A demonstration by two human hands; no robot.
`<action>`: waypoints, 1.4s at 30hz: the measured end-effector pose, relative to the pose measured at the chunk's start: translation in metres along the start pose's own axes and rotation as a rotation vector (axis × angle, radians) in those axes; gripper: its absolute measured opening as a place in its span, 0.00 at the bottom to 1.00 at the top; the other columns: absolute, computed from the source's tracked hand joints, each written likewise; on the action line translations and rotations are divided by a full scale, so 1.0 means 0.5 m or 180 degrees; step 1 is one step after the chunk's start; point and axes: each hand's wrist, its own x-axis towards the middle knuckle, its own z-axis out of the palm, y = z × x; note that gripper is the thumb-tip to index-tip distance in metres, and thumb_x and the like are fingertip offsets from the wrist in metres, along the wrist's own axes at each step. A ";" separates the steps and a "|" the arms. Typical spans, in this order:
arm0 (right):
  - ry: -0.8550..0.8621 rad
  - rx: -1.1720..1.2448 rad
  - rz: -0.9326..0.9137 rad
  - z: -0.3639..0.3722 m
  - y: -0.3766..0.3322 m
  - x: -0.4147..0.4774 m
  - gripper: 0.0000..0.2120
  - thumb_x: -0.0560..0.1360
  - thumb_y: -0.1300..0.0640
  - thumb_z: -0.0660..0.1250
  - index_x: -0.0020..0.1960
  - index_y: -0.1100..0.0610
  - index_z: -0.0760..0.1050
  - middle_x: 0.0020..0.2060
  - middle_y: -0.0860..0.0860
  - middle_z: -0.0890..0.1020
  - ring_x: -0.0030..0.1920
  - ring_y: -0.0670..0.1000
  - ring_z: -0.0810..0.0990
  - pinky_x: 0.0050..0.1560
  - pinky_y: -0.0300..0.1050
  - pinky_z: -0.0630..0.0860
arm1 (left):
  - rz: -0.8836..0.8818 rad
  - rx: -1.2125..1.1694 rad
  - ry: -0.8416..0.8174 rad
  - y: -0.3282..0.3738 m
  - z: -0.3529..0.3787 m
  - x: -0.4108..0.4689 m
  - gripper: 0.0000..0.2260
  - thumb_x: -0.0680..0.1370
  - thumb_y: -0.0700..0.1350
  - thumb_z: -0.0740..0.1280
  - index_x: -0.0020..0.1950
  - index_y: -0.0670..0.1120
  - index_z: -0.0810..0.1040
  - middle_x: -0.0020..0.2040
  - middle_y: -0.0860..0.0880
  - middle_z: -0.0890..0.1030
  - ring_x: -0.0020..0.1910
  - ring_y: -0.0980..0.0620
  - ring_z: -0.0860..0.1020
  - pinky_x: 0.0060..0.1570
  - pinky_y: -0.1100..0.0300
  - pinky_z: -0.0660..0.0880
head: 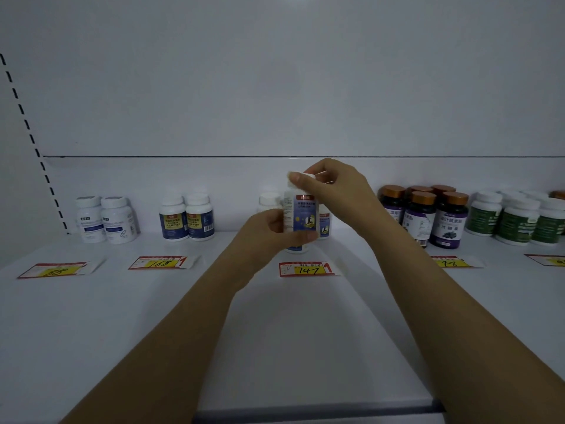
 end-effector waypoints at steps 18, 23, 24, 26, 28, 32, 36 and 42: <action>0.0047 0.0262 0.0087 -0.003 0.003 0.000 0.19 0.70 0.39 0.70 0.49 0.54 0.76 0.44 0.49 0.83 0.46 0.49 0.82 0.50 0.46 0.79 | -0.0044 -0.0072 -0.0162 -0.004 -0.004 0.003 0.10 0.71 0.44 0.73 0.48 0.56 0.76 0.46 0.58 0.82 0.44 0.62 0.81 0.38 0.71 0.75; 0.0193 0.0649 0.0019 -0.005 -0.006 0.002 0.16 0.70 0.41 0.71 0.49 0.51 0.75 0.46 0.51 0.82 0.49 0.49 0.82 0.53 0.48 0.79 | 0.0079 -0.0048 0.0151 -0.002 -0.007 0.004 0.15 0.70 0.42 0.74 0.53 0.51 0.77 0.48 0.56 0.83 0.46 0.61 0.81 0.49 0.66 0.77; 0.0164 0.0655 0.0024 -0.003 -0.007 0.002 0.17 0.70 0.40 0.71 0.50 0.50 0.74 0.47 0.50 0.81 0.49 0.48 0.81 0.52 0.47 0.79 | 0.0150 -0.0003 0.0310 -0.002 -0.007 0.004 0.17 0.69 0.41 0.75 0.55 0.50 0.76 0.49 0.55 0.82 0.46 0.60 0.81 0.49 0.65 0.77; 0.0119 0.0625 0.0068 0.001 -0.005 0.003 0.19 0.69 0.39 0.70 0.51 0.51 0.74 0.47 0.50 0.81 0.48 0.48 0.82 0.50 0.46 0.80 | 0.0377 0.0314 0.0616 -0.003 -0.004 0.004 0.20 0.68 0.42 0.76 0.55 0.50 0.73 0.50 0.55 0.80 0.47 0.58 0.80 0.47 0.65 0.77; 0.0133 0.0665 0.0135 -0.001 0.000 0.005 0.18 0.70 0.40 0.70 0.51 0.52 0.74 0.45 0.52 0.82 0.45 0.49 0.83 0.49 0.46 0.81 | 0.0447 0.0493 0.0734 -0.002 -0.001 0.003 0.21 0.67 0.43 0.77 0.55 0.49 0.71 0.51 0.53 0.79 0.49 0.55 0.80 0.47 0.64 0.77; -0.0143 0.1191 0.0265 -0.018 0.012 0.011 0.14 0.77 0.50 0.67 0.58 0.57 0.75 0.49 0.55 0.83 0.50 0.53 0.83 0.56 0.52 0.79 | -0.0043 0.0043 0.0187 0.007 -0.006 0.002 0.18 0.72 0.46 0.72 0.60 0.49 0.73 0.56 0.51 0.80 0.55 0.52 0.79 0.56 0.57 0.76; -0.0457 0.1623 0.0254 -0.015 0.010 0.009 0.11 0.79 0.52 0.63 0.59 0.55 0.75 0.57 0.54 0.80 0.57 0.53 0.80 0.59 0.49 0.78 | -0.0021 0.0006 0.0261 0.004 -0.010 0.001 0.20 0.71 0.44 0.73 0.61 0.47 0.74 0.56 0.50 0.81 0.53 0.54 0.80 0.55 0.60 0.76; -0.0222 0.1405 0.0324 0.001 0.007 0.003 0.22 0.74 0.48 0.69 0.65 0.56 0.72 0.52 0.52 0.81 0.51 0.48 0.82 0.50 0.41 0.80 | 0.0195 0.0187 0.0798 0.003 -0.006 -0.003 0.24 0.67 0.41 0.77 0.57 0.48 0.68 0.53 0.51 0.78 0.50 0.54 0.79 0.48 0.64 0.77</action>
